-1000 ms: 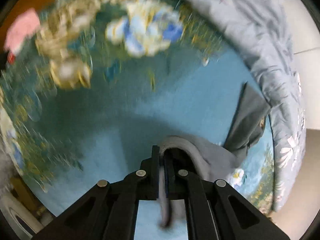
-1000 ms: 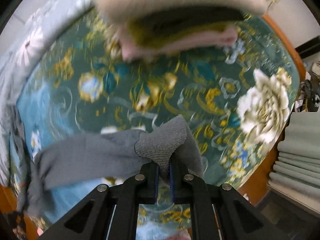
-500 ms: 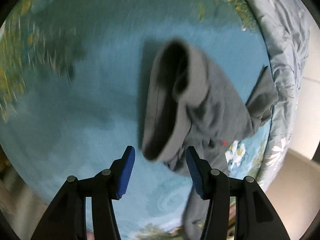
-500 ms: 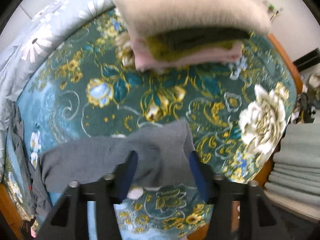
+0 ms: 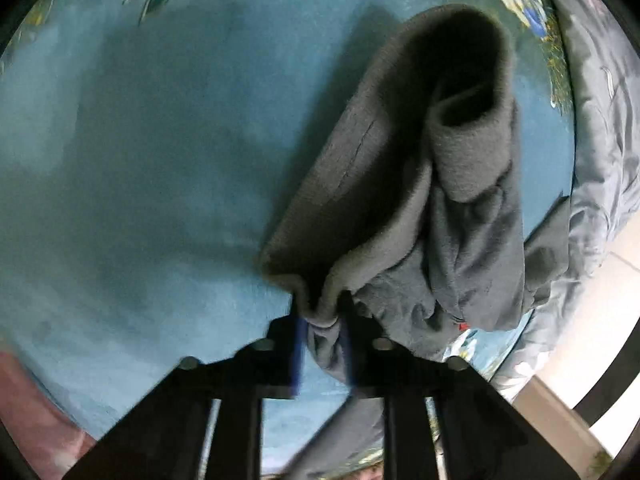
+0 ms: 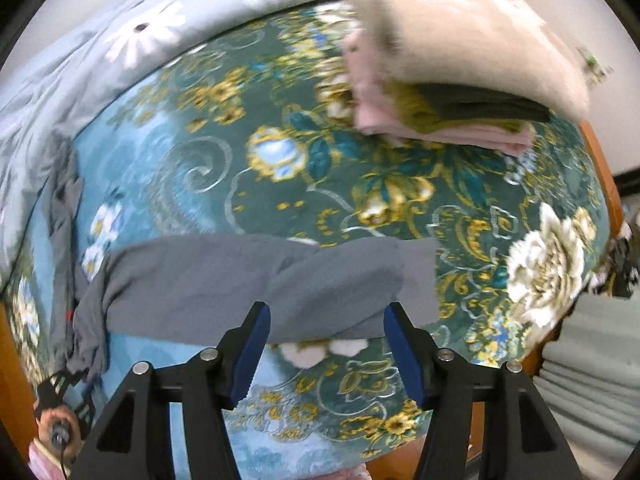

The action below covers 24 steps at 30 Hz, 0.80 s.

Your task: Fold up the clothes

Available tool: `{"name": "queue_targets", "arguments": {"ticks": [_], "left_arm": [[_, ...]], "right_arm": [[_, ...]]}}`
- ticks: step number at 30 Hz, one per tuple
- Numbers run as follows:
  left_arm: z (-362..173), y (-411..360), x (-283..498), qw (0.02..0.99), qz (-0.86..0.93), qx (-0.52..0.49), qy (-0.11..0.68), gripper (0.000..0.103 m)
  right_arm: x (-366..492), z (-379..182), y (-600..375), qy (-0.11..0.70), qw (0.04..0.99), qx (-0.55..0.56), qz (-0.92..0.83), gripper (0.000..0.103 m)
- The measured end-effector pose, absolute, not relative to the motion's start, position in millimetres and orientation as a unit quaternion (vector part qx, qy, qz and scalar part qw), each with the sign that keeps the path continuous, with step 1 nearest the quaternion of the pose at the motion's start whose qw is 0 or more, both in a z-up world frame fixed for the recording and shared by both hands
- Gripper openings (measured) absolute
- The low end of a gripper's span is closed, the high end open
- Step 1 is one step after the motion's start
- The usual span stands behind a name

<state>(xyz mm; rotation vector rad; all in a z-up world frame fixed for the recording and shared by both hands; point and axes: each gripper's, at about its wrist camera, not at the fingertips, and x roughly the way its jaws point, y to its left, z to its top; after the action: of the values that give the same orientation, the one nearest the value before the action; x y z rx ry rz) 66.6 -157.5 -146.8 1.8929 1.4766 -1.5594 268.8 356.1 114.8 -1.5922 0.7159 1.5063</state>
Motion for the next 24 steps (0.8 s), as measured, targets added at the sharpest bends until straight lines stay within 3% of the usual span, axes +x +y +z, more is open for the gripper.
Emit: {"name": "queue_targets", "arguments": {"ticks": [5,14,24], "left_arm": [[-116.1,-190.2,48.8,0.139,-0.588,0.622,0.498,0.009],[-85.9,-266.0,18.0,0.177,-0.639,0.592,0.458,0.008],[-102.8,-274.0,35.9,0.19,-0.613,0.605,0.471,0.009]], "right_arm": [[247.4,91.4,343.5,0.325,0.365,-0.635,0.598,0.063],[254.0,16.1,351.4,0.542,0.382,-0.555,0.503,0.063],[325.8,3.6,358.5,0.548,0.479,-0.548,0.412,0.063]]}}
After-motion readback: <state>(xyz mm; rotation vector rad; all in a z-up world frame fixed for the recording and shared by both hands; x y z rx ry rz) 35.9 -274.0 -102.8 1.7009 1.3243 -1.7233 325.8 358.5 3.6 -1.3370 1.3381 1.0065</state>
